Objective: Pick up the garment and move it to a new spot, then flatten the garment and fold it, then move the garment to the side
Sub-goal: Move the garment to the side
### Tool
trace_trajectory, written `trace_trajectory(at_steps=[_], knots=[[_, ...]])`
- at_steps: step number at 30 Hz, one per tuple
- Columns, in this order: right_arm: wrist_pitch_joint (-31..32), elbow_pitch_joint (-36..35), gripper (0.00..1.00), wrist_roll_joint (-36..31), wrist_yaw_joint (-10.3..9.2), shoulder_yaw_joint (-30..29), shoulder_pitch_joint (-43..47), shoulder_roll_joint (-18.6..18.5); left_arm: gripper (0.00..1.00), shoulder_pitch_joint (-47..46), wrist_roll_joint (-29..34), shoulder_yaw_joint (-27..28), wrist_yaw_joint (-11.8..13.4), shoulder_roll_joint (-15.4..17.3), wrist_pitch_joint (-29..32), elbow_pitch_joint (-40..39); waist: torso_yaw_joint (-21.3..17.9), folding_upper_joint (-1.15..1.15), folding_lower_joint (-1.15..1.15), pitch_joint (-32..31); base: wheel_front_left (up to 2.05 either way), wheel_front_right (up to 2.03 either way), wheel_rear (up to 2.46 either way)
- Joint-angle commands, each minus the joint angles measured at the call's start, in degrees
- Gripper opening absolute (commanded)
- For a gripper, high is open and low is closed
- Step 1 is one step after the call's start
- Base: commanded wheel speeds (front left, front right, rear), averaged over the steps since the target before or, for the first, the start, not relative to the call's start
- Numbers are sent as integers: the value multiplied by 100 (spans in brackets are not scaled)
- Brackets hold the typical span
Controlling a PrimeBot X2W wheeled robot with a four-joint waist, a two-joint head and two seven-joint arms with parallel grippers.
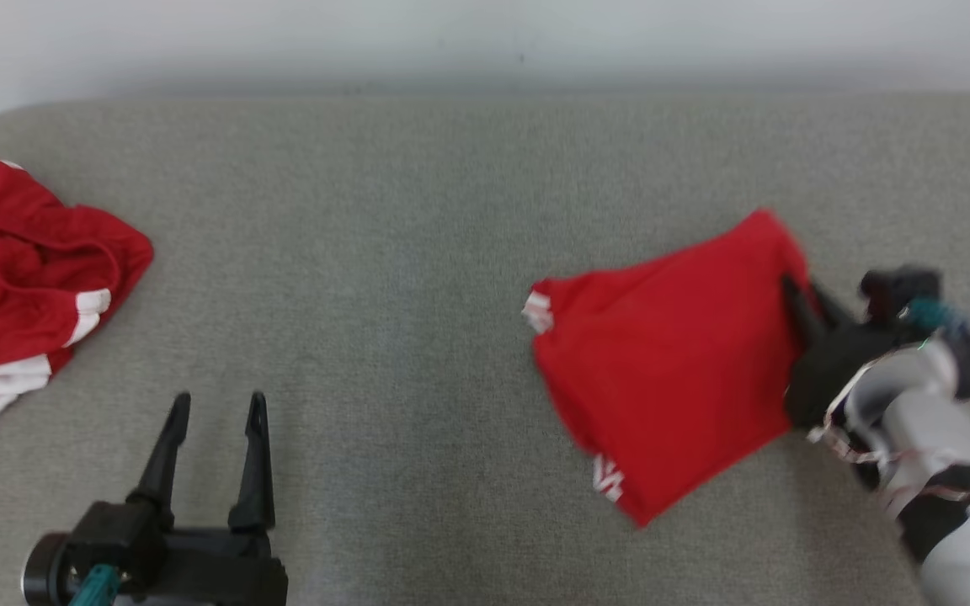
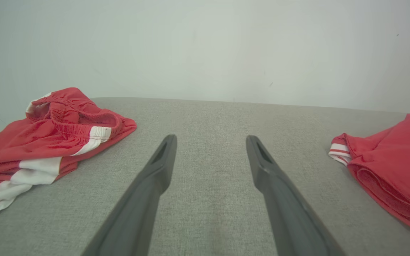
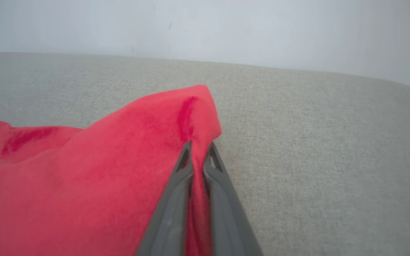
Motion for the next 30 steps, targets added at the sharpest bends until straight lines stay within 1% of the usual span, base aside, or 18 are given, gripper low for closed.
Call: trace_trajectory(at_steps=[1, 8, 12, 16, 21, 30], knots=[[28, -40, 0, -3, -12, 53, -197, -192, 100, -149, -27, -15, -13, 0, -1, -58, -120, 0, -1, 490, 0, 0, 0], [261, -262, 0, 167, -12, 260, -1077, -1198, 100, -614, 44, -52, -84, -3, 0, -373, -426, 0, -1, 1354, 0, 0, 0], [340, -376, 0, 290, -12, 203, -1409, -1816, 100, -846, 111, -125, -145, 2, 0, -498, -531, 0, -1, 1697, 0, 0, 0], [444, -502, 0, 385, -12, 119, -1669, -2302, 100, -1034, 181, -193, -190, 76, 0, -596, -624, 0, -1, 1942, 0, 0, 0], [629, -645, 0, 482, -12, 86, -2043, -2690, 100, -1144, 248, -274, -224, 170, 0, -775, -725, 0, -1, 2185, 0, 0, 0], [904, -543, 0, 401, -12, 53, -2591, -3010, 100, -1135, 262, -330, -242, 229, 0, -1061, -724, 0, -1, 2374, 0, 0, 0]])
